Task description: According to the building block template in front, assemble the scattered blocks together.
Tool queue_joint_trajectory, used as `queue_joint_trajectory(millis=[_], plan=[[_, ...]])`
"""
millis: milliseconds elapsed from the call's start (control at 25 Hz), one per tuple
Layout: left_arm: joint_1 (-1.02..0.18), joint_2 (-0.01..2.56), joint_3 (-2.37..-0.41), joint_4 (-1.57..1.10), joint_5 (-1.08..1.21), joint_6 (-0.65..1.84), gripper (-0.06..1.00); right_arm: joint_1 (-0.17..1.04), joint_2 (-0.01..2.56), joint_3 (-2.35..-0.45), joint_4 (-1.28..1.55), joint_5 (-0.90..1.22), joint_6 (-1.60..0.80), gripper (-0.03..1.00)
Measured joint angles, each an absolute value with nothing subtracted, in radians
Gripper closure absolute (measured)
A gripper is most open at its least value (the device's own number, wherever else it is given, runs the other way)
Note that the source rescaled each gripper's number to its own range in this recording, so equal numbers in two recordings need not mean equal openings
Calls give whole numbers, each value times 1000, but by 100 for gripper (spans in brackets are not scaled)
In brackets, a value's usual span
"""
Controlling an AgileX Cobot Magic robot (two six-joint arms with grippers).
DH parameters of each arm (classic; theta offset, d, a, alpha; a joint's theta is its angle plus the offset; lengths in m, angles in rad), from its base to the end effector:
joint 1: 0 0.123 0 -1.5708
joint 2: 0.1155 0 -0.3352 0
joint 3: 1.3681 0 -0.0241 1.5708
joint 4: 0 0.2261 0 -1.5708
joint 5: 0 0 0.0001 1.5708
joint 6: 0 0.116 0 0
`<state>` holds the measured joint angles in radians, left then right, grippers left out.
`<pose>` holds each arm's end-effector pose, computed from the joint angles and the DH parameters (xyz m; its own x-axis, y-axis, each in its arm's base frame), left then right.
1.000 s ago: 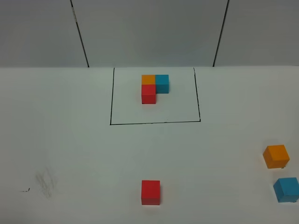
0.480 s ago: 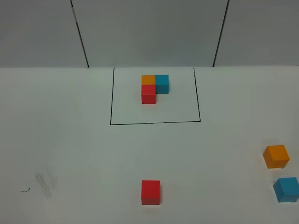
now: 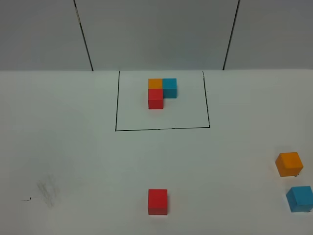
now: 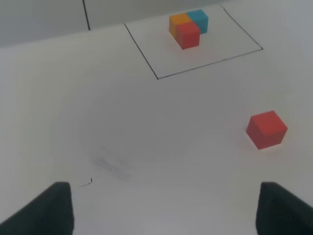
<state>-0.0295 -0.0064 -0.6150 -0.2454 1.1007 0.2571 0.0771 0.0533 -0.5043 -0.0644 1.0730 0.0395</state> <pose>-0.0728 -0.0230 0.2829 -0.3336 0.1501 -0.9307 0.2807 0.9583 0.0540 -0.0484 -0.0103 0.2569 -0.5076 -0.0305 -0.8610 -0.0239 0.9995 -0.0213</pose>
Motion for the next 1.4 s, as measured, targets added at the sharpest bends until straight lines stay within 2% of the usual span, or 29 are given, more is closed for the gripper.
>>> queue_joint_trajectory(millis=[320, 1400], plan=[[-28, -6, -514, -245, 1088, 246, -2, 77, 53, -504, -64, 1073, 39, 97], [-28, -6, -513, -222, 1085, 179, -2, 77, 53, -504, -64, 1073, 39, 97]])
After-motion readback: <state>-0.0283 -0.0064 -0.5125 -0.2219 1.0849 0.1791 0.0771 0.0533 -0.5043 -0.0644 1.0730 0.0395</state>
